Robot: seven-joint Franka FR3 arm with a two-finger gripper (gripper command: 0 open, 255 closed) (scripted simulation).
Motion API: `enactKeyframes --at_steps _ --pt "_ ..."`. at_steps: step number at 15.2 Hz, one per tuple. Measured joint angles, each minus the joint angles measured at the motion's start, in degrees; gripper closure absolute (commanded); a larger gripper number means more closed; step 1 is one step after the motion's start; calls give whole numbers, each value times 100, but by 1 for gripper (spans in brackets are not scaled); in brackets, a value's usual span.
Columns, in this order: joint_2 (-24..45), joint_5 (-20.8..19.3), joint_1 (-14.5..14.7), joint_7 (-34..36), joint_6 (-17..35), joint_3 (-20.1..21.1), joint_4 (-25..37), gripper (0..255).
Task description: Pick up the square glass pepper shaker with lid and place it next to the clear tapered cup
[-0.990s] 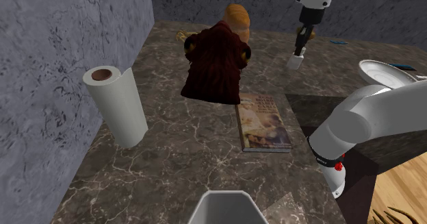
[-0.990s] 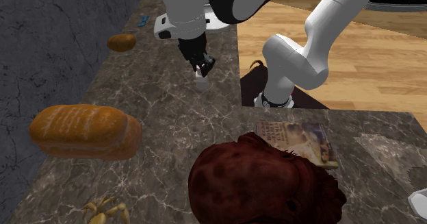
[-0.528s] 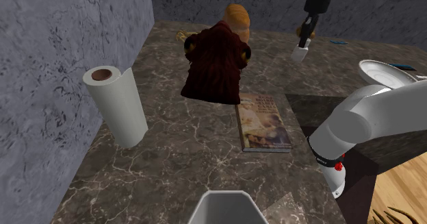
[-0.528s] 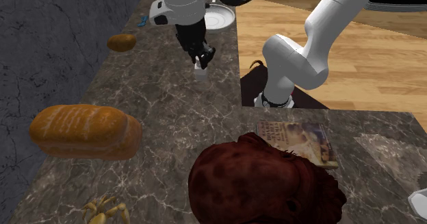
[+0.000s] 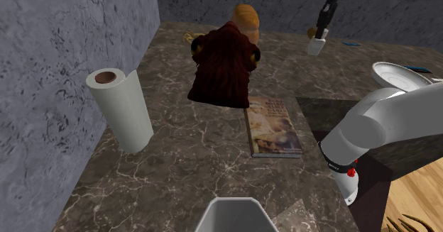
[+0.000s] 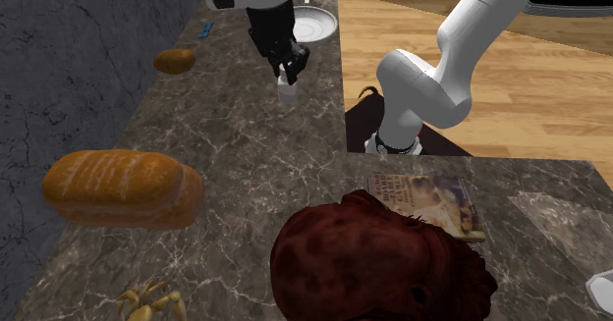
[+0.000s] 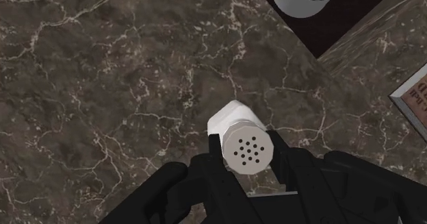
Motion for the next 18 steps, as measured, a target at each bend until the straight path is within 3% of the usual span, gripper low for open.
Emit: enactKeyframes --at_steps 18 --pt "429 114 61 -161 -1305 110 1736 255"
